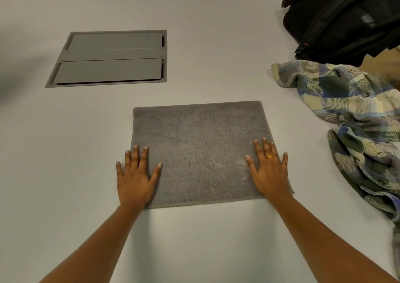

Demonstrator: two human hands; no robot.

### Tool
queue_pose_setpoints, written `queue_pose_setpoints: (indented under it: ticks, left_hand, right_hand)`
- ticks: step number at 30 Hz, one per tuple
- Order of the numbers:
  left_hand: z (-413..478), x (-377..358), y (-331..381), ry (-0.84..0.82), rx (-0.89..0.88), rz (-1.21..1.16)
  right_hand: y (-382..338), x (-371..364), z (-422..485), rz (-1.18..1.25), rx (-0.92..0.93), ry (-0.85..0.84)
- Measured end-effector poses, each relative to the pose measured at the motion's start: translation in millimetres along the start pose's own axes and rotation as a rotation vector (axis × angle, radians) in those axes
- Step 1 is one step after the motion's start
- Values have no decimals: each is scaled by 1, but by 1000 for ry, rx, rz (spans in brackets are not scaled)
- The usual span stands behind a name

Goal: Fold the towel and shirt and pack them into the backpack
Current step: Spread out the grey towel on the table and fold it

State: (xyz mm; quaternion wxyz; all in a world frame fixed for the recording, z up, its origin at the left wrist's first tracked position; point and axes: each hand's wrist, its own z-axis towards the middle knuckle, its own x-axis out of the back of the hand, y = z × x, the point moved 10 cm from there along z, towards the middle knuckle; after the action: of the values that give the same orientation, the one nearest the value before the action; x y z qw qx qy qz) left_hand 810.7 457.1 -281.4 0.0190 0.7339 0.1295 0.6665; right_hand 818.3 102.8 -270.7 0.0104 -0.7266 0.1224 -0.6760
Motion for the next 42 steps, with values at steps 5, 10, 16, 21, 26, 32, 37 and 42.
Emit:
queue_pose_setpoints:
  ticks: [5,10,16,21,26,32,37,42]
  left_hand:
    - [10,12,33,61,-112,-15]
    - [48,10,105,42,-242,-120]
    - [66,-12,114,-31,-210,-30]
    - [85,-5,51,-12,-71,-20]
    - [97,10,0,-2,2,-9]
    - [98,24,34,103,-74,14]
    - [98,6,124,40,-355,-41]
    - [112,-15,136,-9,-361,30]
  right_hand:
    - [-51,8,11,27,43,12]
    - [-135,0,43,174,220,-52]
    - [-157,-24,57,100,353,-122]
    - [-105,-22,76,63,259,-97]
    - [-36,-5,97,52,73,-26]
    - [-50,11,106,26,-47,21]
    - [-164,-6,94,204,269,-68]
    - [-185,-22,107,194,307,-118]
